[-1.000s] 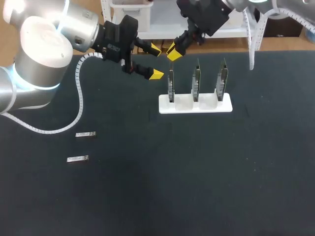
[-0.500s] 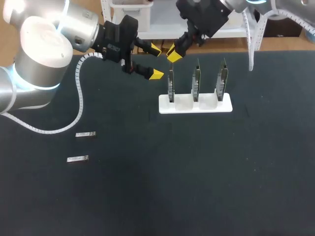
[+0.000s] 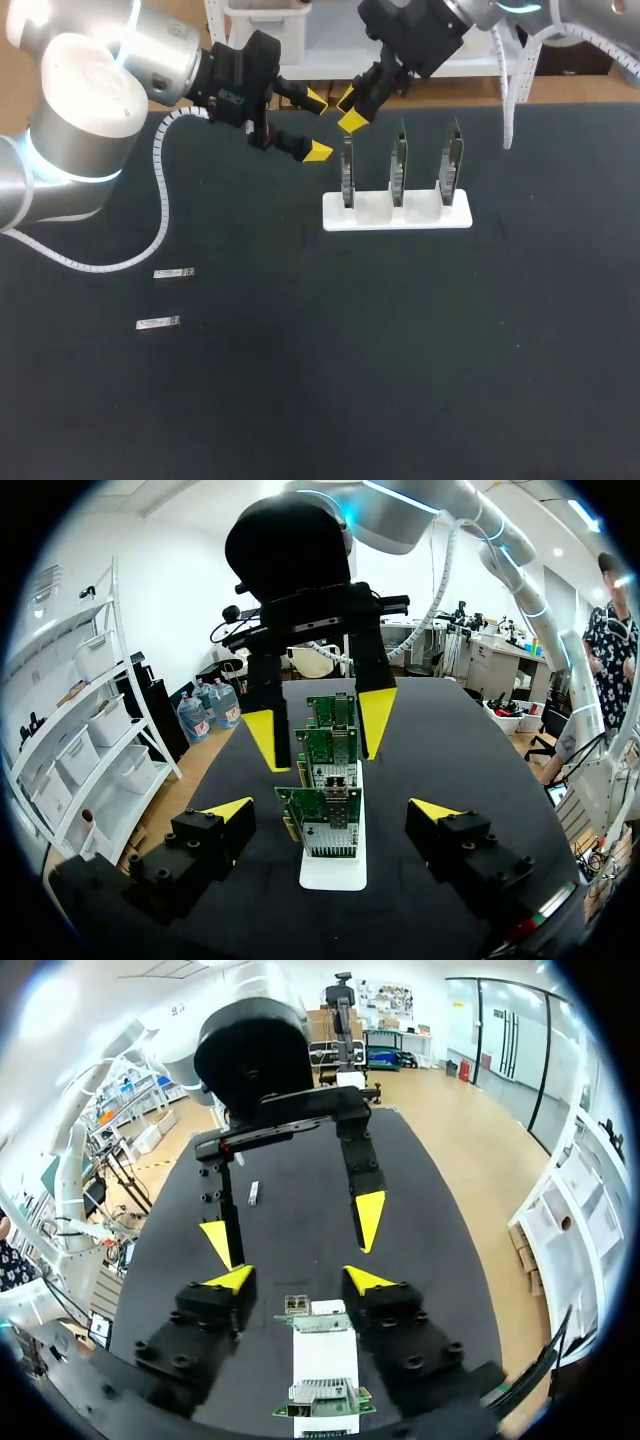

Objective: Pick up the optical module with the left hand, and insert it into the network port with the right hand.

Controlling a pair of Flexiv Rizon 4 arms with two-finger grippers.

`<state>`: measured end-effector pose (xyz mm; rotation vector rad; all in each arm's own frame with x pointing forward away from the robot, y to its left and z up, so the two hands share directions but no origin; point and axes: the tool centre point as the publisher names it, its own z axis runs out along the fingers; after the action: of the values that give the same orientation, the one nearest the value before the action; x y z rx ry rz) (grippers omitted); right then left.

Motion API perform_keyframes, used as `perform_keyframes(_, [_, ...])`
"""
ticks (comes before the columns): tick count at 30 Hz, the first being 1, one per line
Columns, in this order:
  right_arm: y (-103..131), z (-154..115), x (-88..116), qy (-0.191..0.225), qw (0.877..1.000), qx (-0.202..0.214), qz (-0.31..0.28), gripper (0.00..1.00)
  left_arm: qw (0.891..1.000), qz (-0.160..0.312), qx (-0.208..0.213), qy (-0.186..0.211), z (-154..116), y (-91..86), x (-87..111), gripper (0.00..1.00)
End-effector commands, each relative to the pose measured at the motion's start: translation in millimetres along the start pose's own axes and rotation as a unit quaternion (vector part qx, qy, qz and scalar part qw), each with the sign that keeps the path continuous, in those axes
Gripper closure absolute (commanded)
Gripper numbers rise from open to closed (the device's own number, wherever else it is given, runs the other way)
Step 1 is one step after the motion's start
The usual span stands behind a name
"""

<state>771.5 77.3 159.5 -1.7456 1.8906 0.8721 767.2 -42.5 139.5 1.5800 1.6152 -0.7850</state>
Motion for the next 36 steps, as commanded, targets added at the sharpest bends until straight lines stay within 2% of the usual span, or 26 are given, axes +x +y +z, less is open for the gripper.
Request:
perform_keyframes(1, [5.7,-7.7,3.6,-0.021,1.0,0.008,0.002,0.0,1.0,0.0,0.001,0.001,0.3,1.2,0.0,0.0])
perform_keyframes(10, [6.7,-33.1,9.7,-0.101,0.995,0.006,0.011,0.0,1.0,0.0,0.001,0.001,0.3,1.2,0.0,0.0])
perform_keyframes(13, [6.3,-37.6,12.5,-0.109,0.994,0.002,0.01,0.0,1.0,0.0,0.001,0.001,0.3,1.2,0.0,0.0])
perform_keyframes(16, [6.4,-39.8,14.7,-0.101,0.995,-0.002,0.005,0.0,1.0,0.0,0.001,0.001,0.3,1.2,0.0,0.0])
perform_keyframes(17, [6.7,-40.4,15.4,-0.1,0.995,-0.004,0.002,0.52,1.0,0.0,0.001,0.001,0.3,1.2,0.0,0.0])
perform_keyframes(18, [7.0,-40.8,16.0,-0.096,0.995,-0.005,0.0,0.85,1.0,0.0,0.001,0.001,0.3,1.2,0.0,0.0])
perform_keyframes(19, [7.2,-40.9,16.7,-0.09,0.996,-0.004,-0.001,1.0,1.0,0.0,0.001,0.001,0.3,1.2,0.0,0.0])
perform_keyframes(29, [4.9,-35.7,16.3,-0.067,0.998,-0.011,-0.01,1.0,1.0,0.0,0.001,0.001,0.3,1.2,0.0,0.0])
perform_keyframes(36, [2.8,-22.2,10.6,-0.058,0.998,-0.018,-0.014,1.0,1.0,0.0,0.001,0.001,0.3,1.2,0.0,0.0])
